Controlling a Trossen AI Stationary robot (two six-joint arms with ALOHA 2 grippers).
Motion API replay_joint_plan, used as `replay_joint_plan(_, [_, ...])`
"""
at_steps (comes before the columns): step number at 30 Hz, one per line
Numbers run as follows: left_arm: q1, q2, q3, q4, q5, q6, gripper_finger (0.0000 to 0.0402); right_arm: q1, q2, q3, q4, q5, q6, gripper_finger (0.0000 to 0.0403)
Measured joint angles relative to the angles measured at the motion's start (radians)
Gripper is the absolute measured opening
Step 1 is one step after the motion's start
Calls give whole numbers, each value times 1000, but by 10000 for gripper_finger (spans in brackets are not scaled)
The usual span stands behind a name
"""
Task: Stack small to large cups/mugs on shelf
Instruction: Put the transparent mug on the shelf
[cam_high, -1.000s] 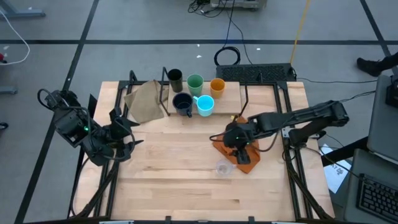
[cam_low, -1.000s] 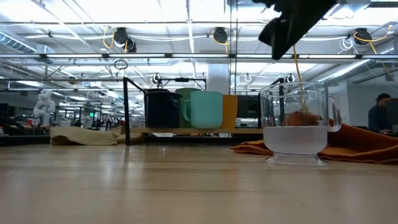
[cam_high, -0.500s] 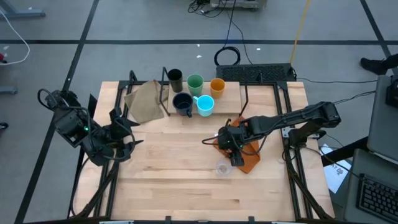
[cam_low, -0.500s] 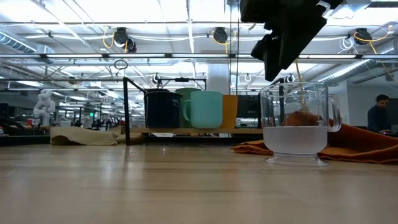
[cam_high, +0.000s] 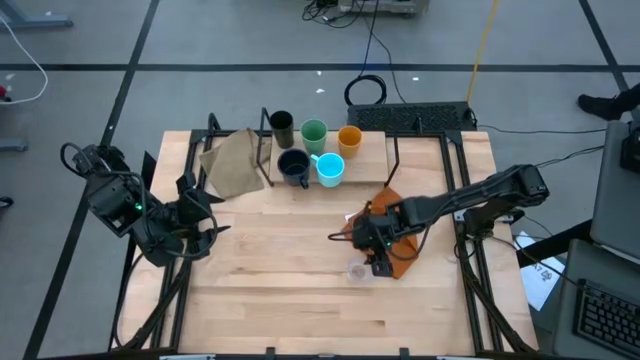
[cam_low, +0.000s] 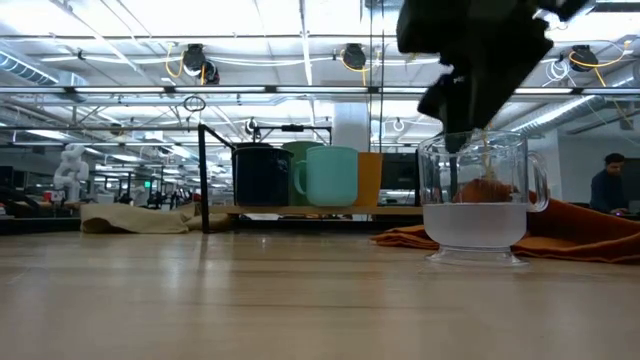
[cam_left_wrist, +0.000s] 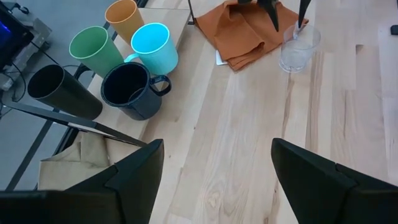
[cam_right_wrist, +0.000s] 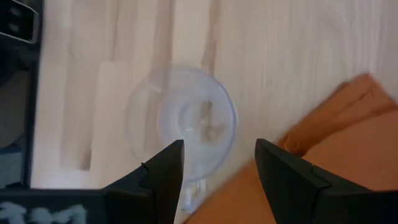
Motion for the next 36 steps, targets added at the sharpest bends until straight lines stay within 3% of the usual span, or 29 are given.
replay_joint_plan(18, [0,0,0,0,3,-15,298,7,0,-164,277,-3,52,187])
replay_joint_plan(28, [0,0,0,0,3,-15,298,7,0,-172,282,-7,61,185])
replay_joint_plan(36, [0,0,0,0,3,-15,298,7,0,-172,284,-8,64,120])
